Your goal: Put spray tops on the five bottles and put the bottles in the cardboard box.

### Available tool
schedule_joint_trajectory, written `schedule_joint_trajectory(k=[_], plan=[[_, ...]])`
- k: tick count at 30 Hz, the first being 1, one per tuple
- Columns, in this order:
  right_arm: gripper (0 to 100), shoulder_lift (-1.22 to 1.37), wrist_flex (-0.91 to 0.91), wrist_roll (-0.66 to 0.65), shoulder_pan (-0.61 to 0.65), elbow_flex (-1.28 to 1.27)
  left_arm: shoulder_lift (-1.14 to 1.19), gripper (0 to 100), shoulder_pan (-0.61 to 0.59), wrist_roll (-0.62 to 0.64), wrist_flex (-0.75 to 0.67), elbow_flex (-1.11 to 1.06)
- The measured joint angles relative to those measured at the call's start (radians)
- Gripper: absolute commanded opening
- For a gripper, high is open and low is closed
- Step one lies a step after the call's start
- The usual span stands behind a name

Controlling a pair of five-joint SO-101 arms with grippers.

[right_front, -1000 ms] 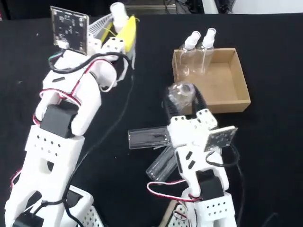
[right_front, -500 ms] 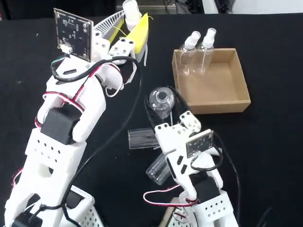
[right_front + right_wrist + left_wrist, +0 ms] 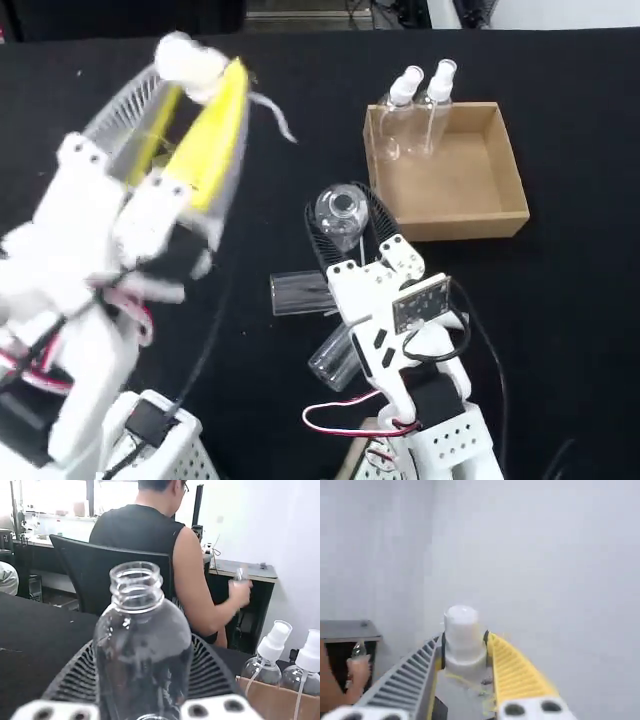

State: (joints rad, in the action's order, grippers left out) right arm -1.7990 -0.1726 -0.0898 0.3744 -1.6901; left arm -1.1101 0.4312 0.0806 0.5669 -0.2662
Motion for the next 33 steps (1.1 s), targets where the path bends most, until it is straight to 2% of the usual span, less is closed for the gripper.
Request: schedule_joint_trajectory(k=[3, 7, 12, 20, 28, 33], plan=[[1.1, 0.000, 0.000, 0.000, 0.000, 0.000, -0.005, 3, 0.087, 0.008, -0.003, -0.032], [1.1, 0.000, 0.000, 0.000, 0.000, 0.000, 0.011, 3, 0.129, 0.009, -0.003, -0.041], [1.1, 0.000, 0.000, 0.000, 0.000, 0.000, 0.092, 3, 0.138, -0.041, 0.048, -0.035], [1.1, 0.000, 0.000, 0.000, 0.000, 0.000, 0.163, 3, 0.140, -0.041, 0.167, 0.060], [1.1, 0.000, 0.000, 0.000, 0.000, 0.000, 0.180, 3, 0.138, -0.041, 0.172, 0.069], [1.1, 0.000, 0.000, 0.000, 0.000, 0.000, 0.101, 3, 0.140, -0.041, 0.172, 0.069]])
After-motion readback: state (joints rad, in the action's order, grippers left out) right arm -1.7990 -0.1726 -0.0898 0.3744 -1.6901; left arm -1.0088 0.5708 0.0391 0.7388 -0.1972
